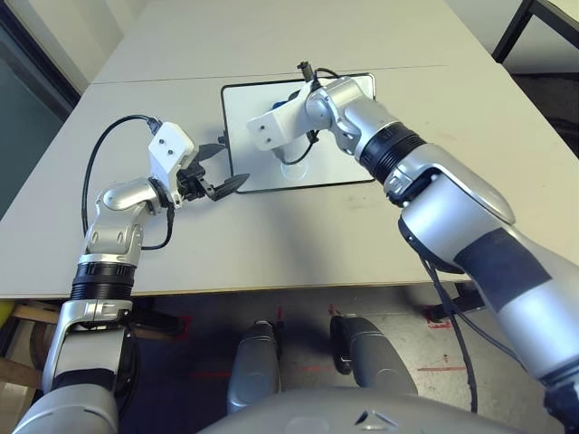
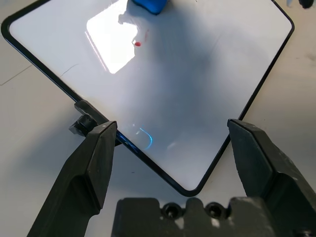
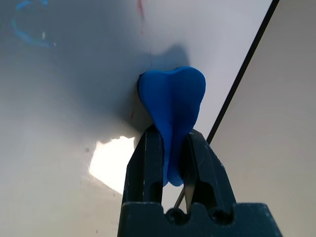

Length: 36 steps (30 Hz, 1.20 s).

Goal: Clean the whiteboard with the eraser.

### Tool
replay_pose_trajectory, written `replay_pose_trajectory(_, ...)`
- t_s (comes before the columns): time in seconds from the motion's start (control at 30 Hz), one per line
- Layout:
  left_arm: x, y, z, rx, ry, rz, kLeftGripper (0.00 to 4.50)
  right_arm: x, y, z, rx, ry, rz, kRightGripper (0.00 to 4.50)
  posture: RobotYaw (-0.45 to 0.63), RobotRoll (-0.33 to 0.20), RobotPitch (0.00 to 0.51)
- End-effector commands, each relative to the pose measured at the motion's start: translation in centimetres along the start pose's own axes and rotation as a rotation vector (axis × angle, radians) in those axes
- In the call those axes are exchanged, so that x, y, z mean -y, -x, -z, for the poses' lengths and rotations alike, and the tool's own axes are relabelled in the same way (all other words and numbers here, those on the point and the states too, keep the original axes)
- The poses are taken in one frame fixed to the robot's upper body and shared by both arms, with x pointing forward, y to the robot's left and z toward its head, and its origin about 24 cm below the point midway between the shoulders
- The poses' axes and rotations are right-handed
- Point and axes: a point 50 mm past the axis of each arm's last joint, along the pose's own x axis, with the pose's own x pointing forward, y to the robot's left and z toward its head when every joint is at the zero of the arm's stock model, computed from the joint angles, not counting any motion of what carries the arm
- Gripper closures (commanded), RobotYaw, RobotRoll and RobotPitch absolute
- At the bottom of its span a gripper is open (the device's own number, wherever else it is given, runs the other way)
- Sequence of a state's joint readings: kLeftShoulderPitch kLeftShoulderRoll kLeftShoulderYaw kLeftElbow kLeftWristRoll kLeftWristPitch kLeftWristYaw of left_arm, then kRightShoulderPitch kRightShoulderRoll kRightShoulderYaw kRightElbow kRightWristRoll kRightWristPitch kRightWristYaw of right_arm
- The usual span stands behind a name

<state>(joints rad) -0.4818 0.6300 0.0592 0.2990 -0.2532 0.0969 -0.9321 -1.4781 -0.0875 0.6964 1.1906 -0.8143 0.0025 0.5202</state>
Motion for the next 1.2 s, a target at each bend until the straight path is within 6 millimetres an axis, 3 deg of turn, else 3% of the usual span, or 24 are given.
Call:
replay_pose_trajectory(0.03,0.0,-0.3,0.2,-0.005,0.005,0.012,0.00,-1.3,-0.2,2.2,-0.069,-0.005,-0.054,4.12,-0.04,0.000,0.127)
replay_pose_trajectory(0.37,-0.1,-0.8,0.2,0.002,0.002,0.019,0.00,-1.2,0.3,4.0,-0.080,-0.059,-0.077,4.12,-0.06,0.000,0.116)
replay_pose_trajectory(0.53,-0.2,-1.1,0.3,0.006,0.000,0.025,0.00,-0.2,1.1,4.3,-0.028,-0.103,-0.113,4.12,-0.08,0.000,0.107)
replay_pose_trajectory(0.7,-0.3,-1.7,0.2,0.015,-0.002,0.035,0.00,1.1,2.7,5.0,0.048,-0.135,-0.189,4.12,-0.09,0.000,0.101)
replay_pose_trajectory(0.83,-0.3,-2.2,0.2,0.022,-0.005,0.043,0.00,1.3,5.1,6.6,0.072,-0.182,-0.270,4.12,-0.11,0.000,0.092)
replay_pose_trajectory(0.9,-0.3,-2.5,0.2,0.026,-0.005,0.048,0.00,0.9,6.4,7.7,0.057,-0.217,-0.304,4.12,-0.13,0.000,0.088)
replay_pose_trajectory(1.03,-0.3,-3.0,0.4,0.032,-0.003,0.059,0.00,-1.8,9.1,6.5,0.022,-0.339,-0.427,4.12,-0.13,0.000,0.088)
replay_pose_trajectory(1.2,-0.3,-3.7,0.4,0.041,-0.003,0.068,0.00,-4.9,11.1,9.3,-0.061,-0.607,-0.576,4.12,-0.19,0.000,0.084)
